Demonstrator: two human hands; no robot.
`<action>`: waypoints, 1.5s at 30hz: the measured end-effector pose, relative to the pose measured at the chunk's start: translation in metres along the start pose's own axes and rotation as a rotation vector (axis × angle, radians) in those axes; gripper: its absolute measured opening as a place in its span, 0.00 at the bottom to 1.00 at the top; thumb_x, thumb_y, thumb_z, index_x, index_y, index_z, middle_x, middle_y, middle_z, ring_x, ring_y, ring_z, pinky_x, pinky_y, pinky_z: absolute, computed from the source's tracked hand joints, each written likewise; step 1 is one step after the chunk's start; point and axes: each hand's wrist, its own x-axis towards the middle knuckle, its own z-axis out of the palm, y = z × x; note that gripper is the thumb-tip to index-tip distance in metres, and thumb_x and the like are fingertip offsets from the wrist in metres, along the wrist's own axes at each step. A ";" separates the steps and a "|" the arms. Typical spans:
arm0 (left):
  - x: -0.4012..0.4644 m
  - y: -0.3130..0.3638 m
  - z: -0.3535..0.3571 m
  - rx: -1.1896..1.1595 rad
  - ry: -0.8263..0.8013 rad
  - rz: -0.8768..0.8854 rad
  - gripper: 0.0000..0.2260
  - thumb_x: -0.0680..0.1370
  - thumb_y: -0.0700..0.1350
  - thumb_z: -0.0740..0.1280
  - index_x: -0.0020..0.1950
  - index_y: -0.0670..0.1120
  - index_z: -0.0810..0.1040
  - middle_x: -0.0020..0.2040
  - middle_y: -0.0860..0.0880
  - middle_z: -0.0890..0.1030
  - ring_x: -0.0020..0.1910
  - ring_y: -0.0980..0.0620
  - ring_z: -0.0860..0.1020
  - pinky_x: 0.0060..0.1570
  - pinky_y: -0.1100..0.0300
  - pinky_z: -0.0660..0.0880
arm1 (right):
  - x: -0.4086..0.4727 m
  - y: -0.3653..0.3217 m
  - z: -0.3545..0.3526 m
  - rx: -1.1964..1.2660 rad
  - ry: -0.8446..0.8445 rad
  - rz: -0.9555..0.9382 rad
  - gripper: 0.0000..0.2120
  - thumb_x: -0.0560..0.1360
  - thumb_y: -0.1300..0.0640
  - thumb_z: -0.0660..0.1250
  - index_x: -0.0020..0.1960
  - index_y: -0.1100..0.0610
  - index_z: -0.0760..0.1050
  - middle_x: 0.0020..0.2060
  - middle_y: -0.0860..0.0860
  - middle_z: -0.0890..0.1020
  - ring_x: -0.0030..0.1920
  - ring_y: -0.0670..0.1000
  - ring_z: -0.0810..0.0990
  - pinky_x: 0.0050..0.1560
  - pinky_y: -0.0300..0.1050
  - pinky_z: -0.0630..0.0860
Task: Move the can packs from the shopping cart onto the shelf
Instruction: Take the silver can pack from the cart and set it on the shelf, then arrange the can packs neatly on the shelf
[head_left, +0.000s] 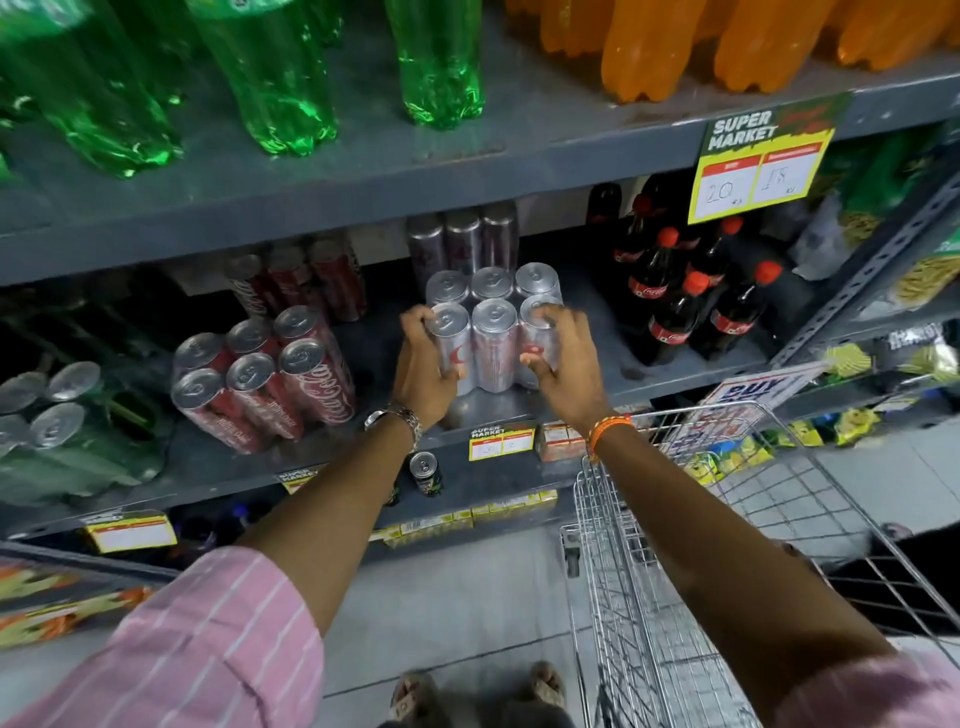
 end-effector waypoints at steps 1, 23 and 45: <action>0.000 -0.001 -0.002 -0.052 -0.016 -0.043 0.36 0.67 0.33 0.75 0.66 0.47 0.58 0.56 0.50 0.77 0.52 0.53 0.80 0.55 0.63 0.77 | -0.002 -0.004 -0.002 0.044 -0.011 0.020 0.28 0.75 0.58 0.74 0.73 0.52 0.69 0.67 0.55 0.74 0.64 0.45 0.73 0.70 0.39 0.71; -0.028 0.022 -0.011 -0.307 0.018 -0.400 0.23 0.82 0.58 0.57 0.60 0.42 0.81 0.59 0.41 0.84 0.62 0.41 0.80 0.67 0.46 0.74 | 0.016 -0.030 -0.019 0.288 -0.064 0.544 0.22 0.80 0.44 0.61 0.65 0.57 0.79 0.61 0.57 0.85 0.64 0.60 0.83 0.71 0.65 0.76; -0.023 0.026 -0.014 -0.198 0.020 -0.439 0.22 0.83 0.56 0.57 0.62 0.43 0.81 0.62 0.40 0.83 0.63 0.38 0.79 0.66 0.47 0.74 | 0.011 -0.026 -0.028 0.212 -0.138 0.532 0.19 0.83 0.46 0.59 0.62 0.59 0.79 0.55 0.57 0.84 0.62 0.63 0.82 0.69 0.68 0.76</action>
